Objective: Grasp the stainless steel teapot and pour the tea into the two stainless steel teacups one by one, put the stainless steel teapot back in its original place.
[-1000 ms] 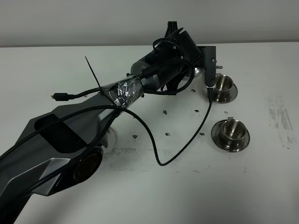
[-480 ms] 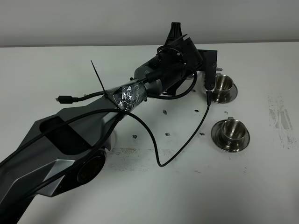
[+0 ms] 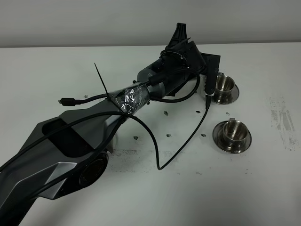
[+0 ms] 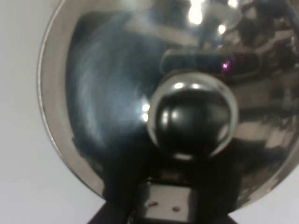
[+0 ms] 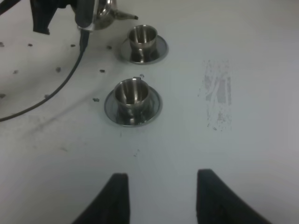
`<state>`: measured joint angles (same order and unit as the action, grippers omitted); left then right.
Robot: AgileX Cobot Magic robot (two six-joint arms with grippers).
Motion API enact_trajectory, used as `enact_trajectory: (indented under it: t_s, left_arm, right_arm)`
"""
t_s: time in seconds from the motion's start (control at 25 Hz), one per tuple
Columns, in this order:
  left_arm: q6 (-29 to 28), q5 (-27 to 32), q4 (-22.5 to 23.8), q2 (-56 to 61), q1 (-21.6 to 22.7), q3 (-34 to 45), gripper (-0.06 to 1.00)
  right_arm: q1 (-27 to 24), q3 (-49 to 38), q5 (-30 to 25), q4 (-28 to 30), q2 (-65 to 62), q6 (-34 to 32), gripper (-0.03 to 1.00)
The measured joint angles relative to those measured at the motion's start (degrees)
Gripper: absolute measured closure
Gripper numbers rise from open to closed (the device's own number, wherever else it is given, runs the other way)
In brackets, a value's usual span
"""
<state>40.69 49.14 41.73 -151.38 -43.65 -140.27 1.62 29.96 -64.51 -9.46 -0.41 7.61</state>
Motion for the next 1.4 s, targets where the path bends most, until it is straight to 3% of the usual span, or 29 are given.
enact_trajectory:
  t_s: [0.32,1.4]
  left_arm:
    - [3.54,-0.5,1.19,-0.07,-0.3,0.0,0.76]
    - [3.72,-0.54,6.14,-0.07,-0.3,0.0,0.76]
  right_arm:
    - [0.0,0.0,0.0,0.0,0.0,-0.05,0.64]
    - [0.0,0.0,0.0,0.0,0.0,-0.05,0.64]
